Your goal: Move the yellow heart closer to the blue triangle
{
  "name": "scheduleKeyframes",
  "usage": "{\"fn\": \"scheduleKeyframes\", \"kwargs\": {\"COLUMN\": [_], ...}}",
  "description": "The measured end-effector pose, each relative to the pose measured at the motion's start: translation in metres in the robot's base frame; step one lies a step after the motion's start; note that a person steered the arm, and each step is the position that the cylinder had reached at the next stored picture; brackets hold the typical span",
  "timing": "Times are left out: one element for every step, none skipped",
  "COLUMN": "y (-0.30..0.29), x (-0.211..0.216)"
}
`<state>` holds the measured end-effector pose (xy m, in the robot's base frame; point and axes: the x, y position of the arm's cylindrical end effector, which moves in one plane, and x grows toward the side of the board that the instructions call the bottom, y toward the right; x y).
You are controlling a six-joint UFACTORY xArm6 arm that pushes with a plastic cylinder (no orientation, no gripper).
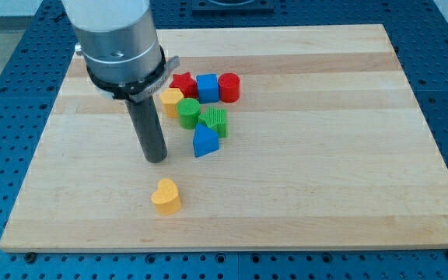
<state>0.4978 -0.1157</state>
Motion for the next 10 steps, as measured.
{"fn": "scheduleKeyframes", "kwargs": {"y": [0.006, 0.018, 0.034, 0.050, 0.073, 0.075, 0.065, 0.051, 0.049, 0.048], "x": [0.011, 0.011, 0.011, 0.019, 0.035, 0.045, 0.045, 0.047, 0.062, 0.072]}}
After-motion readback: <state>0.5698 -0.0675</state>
